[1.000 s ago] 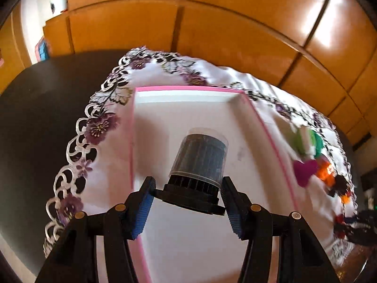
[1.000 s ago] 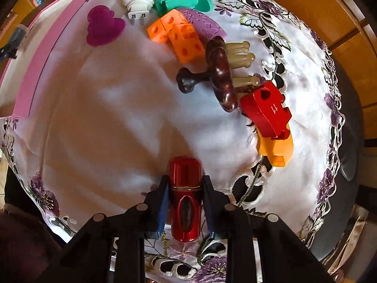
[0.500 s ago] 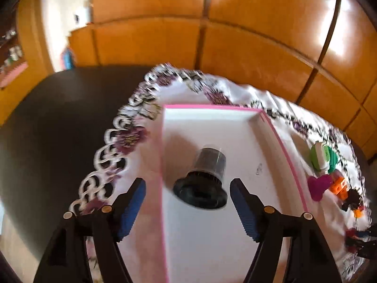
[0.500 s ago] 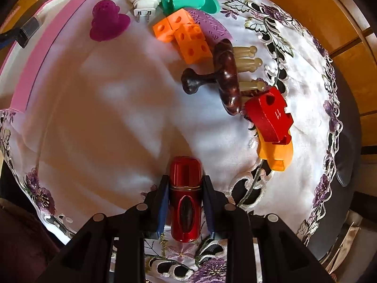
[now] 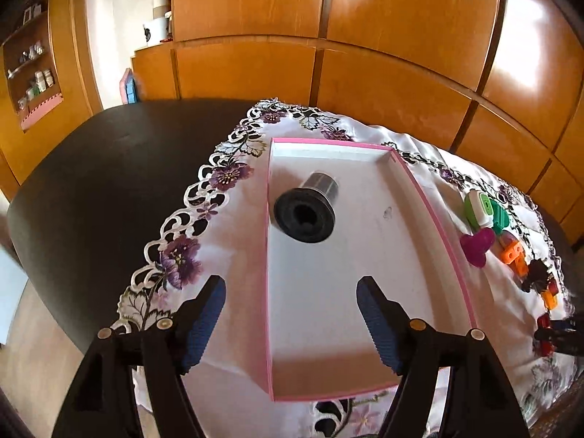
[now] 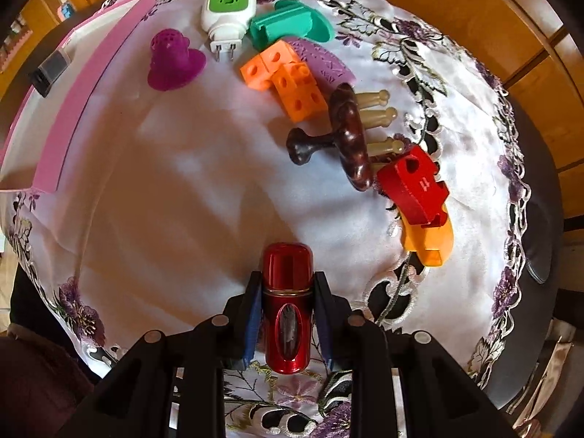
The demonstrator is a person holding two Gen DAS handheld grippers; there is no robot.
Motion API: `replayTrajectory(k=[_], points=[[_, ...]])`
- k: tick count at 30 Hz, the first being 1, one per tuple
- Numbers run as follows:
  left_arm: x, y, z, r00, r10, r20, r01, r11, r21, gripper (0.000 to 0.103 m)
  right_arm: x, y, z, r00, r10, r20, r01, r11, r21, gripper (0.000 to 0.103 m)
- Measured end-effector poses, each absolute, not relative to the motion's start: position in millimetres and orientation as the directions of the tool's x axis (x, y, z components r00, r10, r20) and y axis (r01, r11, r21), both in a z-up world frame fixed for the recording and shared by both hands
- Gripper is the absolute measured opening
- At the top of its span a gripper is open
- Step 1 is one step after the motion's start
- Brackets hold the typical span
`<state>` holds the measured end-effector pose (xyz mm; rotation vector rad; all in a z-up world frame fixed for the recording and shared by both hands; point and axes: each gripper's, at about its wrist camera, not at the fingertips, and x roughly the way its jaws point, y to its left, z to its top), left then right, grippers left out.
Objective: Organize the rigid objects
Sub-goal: 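Lower the red tube into the pink tray and open the right tool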
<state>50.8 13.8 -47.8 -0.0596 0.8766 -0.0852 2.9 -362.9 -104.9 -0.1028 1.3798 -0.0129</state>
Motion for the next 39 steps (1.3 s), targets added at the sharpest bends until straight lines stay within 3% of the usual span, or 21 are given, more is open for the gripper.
replayTrajectory(k=[11, 21, 30, 39], points=[[41, 12, -44, 0.631, -0.13, -0.764, 0.059, 0.991, -0.119, 0.075, 6, -340, -53, 0.331, -0.028, -0.943, -0.045, 0.998, -0.045, 0.026], [37, 21, -41, 0.637, -0.128, -0.76, 0.045, 0.991, -0.129, 0.075, 30, -256, -29, 0.413, 0.206, -0.887, -0.225, 0.967, 0.119, 0.026], [36, 55, -42, 0.641, -0.095, -0.761, -0.035, 0.988, -0.152, 0.075, 71, -158, -42, 0.338, 0.39, -0.857, -0.378, 0.89, 0.256, 0.026], [35, 89, -49, 0.632, -0.045, -0.773, -0.116, 0.982, -0.151, 0.075, 122, -89, -77, 0.271, 0.443, -0.854, -0.379, 0.865, 0.329, 0.026]])
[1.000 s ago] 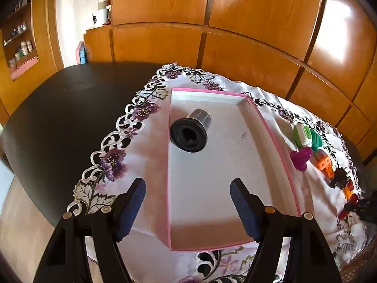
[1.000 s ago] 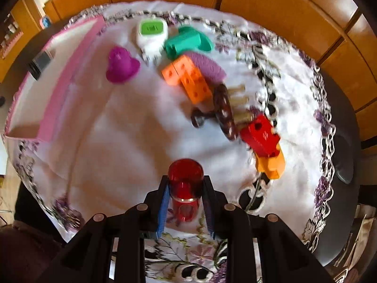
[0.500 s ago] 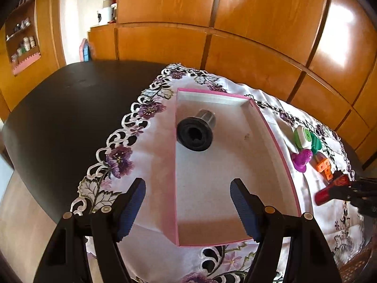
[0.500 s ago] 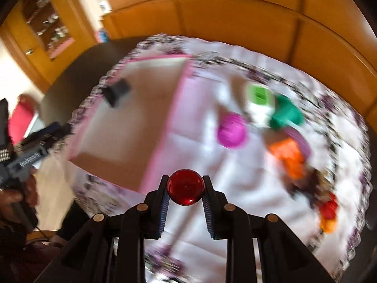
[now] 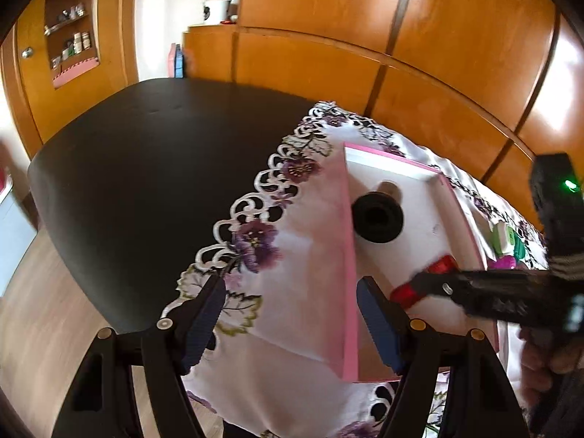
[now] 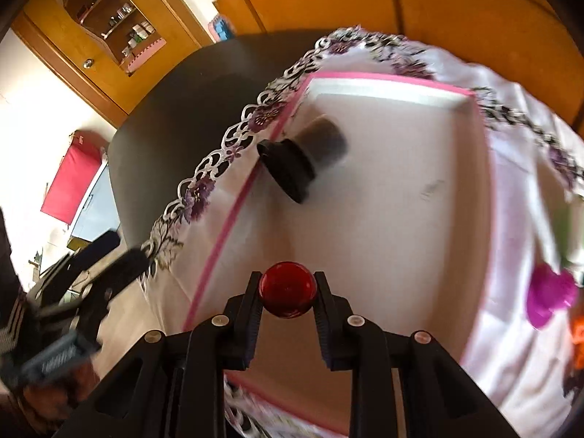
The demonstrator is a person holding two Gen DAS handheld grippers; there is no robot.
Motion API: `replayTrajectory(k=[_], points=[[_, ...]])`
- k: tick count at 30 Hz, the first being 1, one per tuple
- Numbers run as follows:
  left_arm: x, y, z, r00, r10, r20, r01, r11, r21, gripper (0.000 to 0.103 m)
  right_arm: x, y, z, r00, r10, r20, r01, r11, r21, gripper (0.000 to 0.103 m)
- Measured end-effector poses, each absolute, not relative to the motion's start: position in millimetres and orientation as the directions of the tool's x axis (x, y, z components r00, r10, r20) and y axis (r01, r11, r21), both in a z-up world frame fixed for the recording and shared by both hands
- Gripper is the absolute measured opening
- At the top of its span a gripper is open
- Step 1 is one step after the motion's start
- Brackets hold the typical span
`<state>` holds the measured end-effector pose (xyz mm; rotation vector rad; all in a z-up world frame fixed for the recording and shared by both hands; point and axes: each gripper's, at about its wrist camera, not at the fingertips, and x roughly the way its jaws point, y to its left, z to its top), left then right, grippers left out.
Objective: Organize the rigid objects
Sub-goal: 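Lower the red tube into the pink tray and open the right tool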
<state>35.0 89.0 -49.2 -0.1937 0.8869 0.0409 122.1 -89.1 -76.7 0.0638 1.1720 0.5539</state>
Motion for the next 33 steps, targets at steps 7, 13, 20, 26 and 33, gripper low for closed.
replayTrajectory(k=[7, 13, 20, 26, 33], points=[[33, 88, -49, 0.636, -0.032, -0.771, -0.114, 0.984, -0.135, 0.075, 142, -73, -86, 0.293, 0.443, -0.848, -0.35, 0.875, 0.336, 0.032], [33, 80, -46, 0.643, -0.038, -0.765, -0.097, 0.987, -0.131, 0.075, 130, -80, -84, 0.328, 0.421, -0.846, -0.349, 0.886, 0.306, 0.034], [29, 66, -39, 0.655, -0.041, -0.754, -0.066, 0.992, -0.111, 0.075, 114, -97, -65, 0.446, 0.368, -0.816, -0.325, 0.916, 0.236, 0.034], [25, 55, -33, 0.664, -0.048, -0.746, -0.038, 0.994, -0.098, 0.075, 102, -108, -49, 0.534, 0.326, -0.78, -0.31, 0.934, 0.178, 0.037], [23, 42, -28, 0.668, -0.057, -0.742, -0.005, 0.997, -0.081, 0.075, 89, -126, -38, 0.596, 0.287, -0.75, -0.277, 0.95, 0.144, 0.039]])
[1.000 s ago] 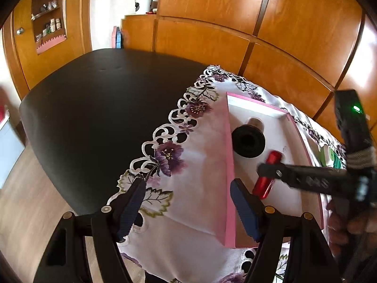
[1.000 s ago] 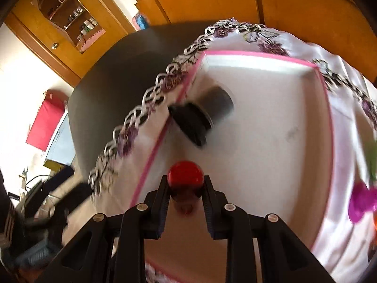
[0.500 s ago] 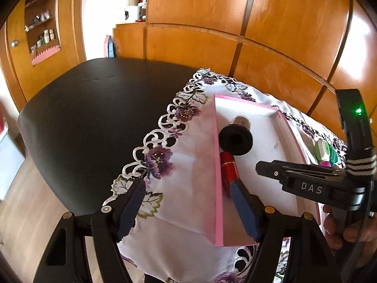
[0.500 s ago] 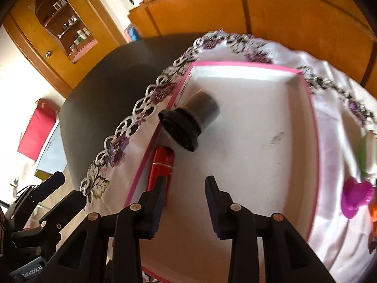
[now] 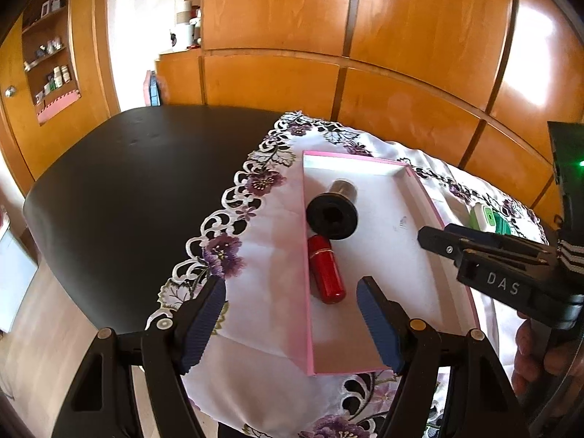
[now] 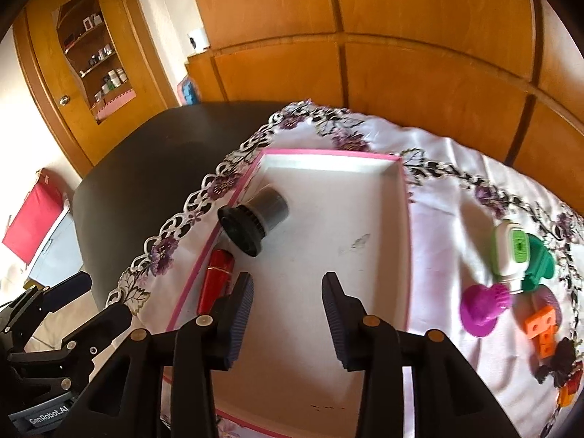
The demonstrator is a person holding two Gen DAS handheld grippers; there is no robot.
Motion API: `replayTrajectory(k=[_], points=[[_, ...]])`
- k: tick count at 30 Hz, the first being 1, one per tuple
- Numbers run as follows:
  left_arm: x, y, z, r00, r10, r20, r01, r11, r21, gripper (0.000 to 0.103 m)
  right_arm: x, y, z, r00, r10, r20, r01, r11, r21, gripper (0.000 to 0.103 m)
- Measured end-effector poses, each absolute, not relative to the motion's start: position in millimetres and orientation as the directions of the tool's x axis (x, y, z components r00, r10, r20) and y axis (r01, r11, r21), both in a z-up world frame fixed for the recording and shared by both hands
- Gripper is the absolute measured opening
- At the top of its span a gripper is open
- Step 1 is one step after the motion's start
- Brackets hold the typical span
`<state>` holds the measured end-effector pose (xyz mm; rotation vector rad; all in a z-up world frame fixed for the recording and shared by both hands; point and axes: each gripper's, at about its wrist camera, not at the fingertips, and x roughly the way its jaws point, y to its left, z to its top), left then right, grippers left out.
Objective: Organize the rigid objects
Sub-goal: 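Lower the red tube into the pink tray and open the right tool, then grasp the magenta perforated cup with the left tool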
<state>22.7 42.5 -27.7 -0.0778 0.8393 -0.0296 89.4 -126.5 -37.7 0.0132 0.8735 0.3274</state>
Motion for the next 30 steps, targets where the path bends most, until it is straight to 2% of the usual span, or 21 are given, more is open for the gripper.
replayTrajectory(k=[7, 16, 24, 30], points=[[22, 28, -25, 0.666, -0.079, -0.742, 0.04, 0.997, -0.071, 0.075, 81, -166, -24, 0.659, 0.23, -0.716, -0.2, 0.971, 0.128, 0.039], [24, 5, -21, 0.662, -0.104, -0.743, 0.098, 0.994, -0.052, 0.075, 70, -250, -3, 0.736, 0.084, -0.672, -0.042, 0.996, 0.078, 0.039], [28, -24, -18, 0.664, -0.099, -0.741, 0.145, 0.989, -0.002, 0.075, 57, -347, 9, 0.772, -0.13, -0.622, 0.172, 0.985, 0.008, 0.041], [35, -53, -17, 0.659, -0.121, -0.742, 0.207, 0.978, 0.025, 0.075, 49, -421, -2, 0.751, -0.297, -0.59, 0.363, 0.932, -0.007, 0.042]])
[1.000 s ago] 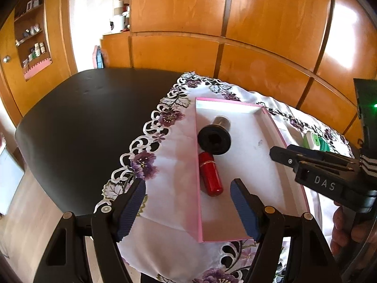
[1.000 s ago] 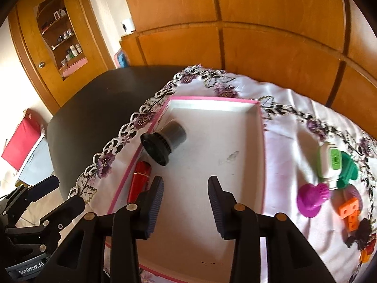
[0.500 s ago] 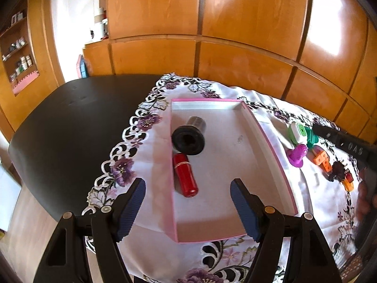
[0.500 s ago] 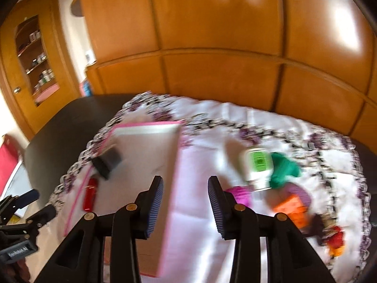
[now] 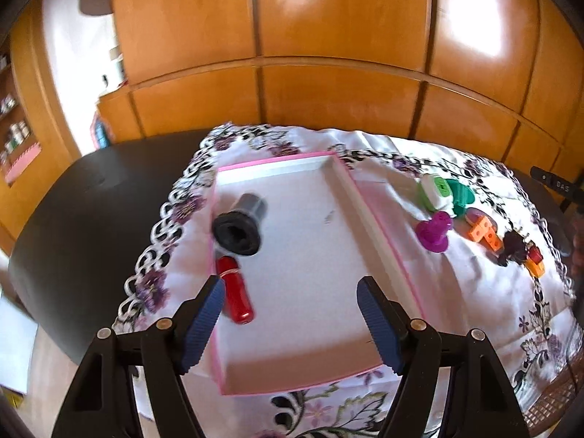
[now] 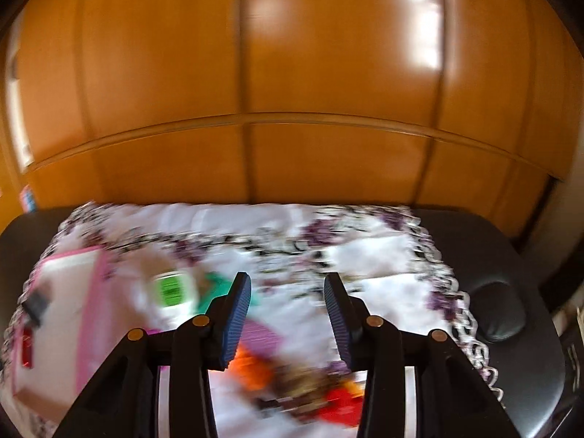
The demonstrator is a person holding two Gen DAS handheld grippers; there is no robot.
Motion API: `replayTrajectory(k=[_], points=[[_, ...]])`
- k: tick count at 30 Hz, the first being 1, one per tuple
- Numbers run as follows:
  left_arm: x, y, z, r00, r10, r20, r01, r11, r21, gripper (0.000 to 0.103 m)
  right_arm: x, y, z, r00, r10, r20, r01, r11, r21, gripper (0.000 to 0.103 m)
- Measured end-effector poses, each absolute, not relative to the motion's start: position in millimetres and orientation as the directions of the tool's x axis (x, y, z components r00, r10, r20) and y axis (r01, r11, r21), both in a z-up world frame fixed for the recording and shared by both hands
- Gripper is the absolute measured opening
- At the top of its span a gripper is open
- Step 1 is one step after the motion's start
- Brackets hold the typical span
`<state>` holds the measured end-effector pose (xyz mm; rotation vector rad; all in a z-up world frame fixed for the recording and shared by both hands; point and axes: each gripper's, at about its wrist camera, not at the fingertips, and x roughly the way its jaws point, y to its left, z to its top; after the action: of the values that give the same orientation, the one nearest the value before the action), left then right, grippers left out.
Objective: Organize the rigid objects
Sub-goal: 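Grasp the magenta perforated cup with the left tool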
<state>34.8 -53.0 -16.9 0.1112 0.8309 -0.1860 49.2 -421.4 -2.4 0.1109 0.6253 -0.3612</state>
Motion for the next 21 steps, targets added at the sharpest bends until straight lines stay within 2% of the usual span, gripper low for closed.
replayTrajectory(k=[4, 9, 21], points=[[41, -79, -18, 0.641, -0.155, -0.751, 0.265, 0.964, 0.027, 0.075, 46, -459, -19, 0.701, -0.307, -0.644, 0.466, 0.88, 0.088, 0.042], [54, -113, -21, 0.595, -0.224, -0.772, 0.338, 0.941, -0.012, 0.075, 43, -472, -19, 0.711, -0.261, -0.653, 0.468, 0.868, 0.163, 0.042], [89, -206, -47, 0.489, -0.299, -0.819, 0.504, 0.863, -0.014, 0.075, 45, -469, -22, 0.72, -0.196, -0.665, 0.436, 0.874, 0.214, 0.043]])
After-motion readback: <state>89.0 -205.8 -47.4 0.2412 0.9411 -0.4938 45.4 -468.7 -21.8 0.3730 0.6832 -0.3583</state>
